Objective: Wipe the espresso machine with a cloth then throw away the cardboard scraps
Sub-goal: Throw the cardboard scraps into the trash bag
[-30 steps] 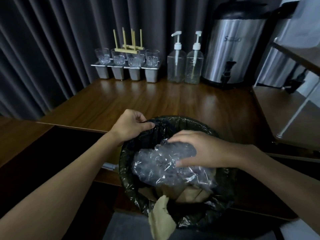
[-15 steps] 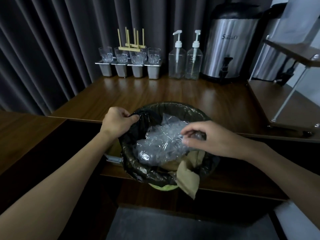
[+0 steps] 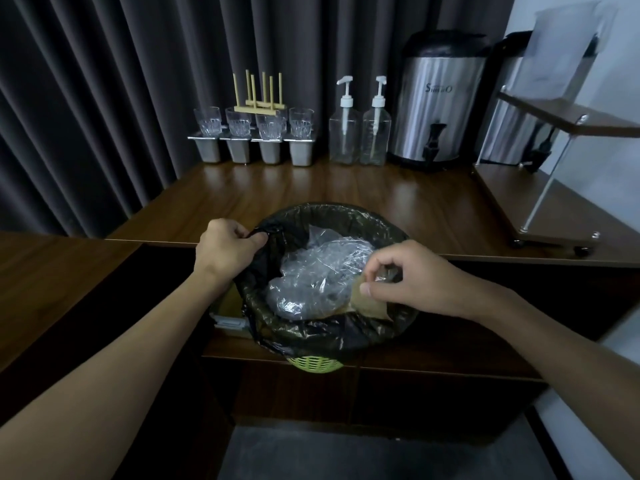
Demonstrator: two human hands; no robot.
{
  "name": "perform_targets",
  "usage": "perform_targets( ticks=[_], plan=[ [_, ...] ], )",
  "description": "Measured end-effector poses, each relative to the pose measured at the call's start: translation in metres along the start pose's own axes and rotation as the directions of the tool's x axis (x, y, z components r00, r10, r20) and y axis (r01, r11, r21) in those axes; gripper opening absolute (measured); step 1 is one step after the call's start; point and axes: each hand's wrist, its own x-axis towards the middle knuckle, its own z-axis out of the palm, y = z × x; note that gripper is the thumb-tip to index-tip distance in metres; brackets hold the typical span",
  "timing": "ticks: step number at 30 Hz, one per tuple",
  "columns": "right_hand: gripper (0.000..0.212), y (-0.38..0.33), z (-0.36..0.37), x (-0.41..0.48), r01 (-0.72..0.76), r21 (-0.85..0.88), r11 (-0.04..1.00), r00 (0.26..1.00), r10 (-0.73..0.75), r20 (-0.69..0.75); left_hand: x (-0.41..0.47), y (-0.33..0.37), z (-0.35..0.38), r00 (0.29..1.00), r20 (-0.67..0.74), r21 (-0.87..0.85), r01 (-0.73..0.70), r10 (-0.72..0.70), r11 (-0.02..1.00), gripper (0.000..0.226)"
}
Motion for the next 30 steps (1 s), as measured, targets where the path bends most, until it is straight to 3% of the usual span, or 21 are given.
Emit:
perform_targets(
  ticks=[4,7,9,14,19,23,26,30],
  plan=[
    [0.014,-0.001,0.003,0.014,0.027,-0.049,0.998,0.986,-0.035,-0.162,-0.007,0.009,-0.001,0.999,0.032,0.005,-0.041,0.041,0.999,0.039],
    [0.012,0.006,0.014,0.023,-0.038,-0.249,0.968,0.999,0.032,-0.027,-0.01,0.016,-0.001,0.999,0.035,0.001,-0.038,0.037,0.999,0.038],
    [0.01,0.013,0.02,0.024,-0.073,-0.288,0.955,0.99,0.104,0.093,-0.01,0.017,-0.002,0.999,0.025,-0.017,-0.033,0.033,0.999,0.038],
    [0.014,0.019,0.016,0.024,-0.087,-0.347,0.934,0.981,0.141,0.134,-0.008,0.012,-0.005,1.0,-0.001,-0.026,-0.016,0.016,1.0,0.04],
    [0.023,0.024,0.008,0.02,-0.076,-0.316,0.946,0.991,0.036,-0.132,-0.007,0.001,-0.008,1.0,-0.022,-0.036,0.009,-0.01,0.999,0.044],
    [0.027,0.034,0.002,0.015,-0.163,-0.443,0.882,0.919,-0.027,-0.393,-0.008,-0.002,-0.009,0.999,-0.035,-0.028,0.013,-0.014,1.0,0.044],
    [0.047,0.044,0.002,0.011,-0.288,-0.398,0.871,0.887,0.085,-0.454,-0.012,-0.006,-0.009,0.999,-0.031,-0.053,0.025,-0.026,0.998,0.042],
    [0.055,0.052,0.013,0.006,-0.324,-0.147,0.934,0.867,0.231,-0.442,-0.018,-0.018,-0.008,0.999,0.013,-0.093,0.035,-0.034,0.995,0.043]
  ],
)
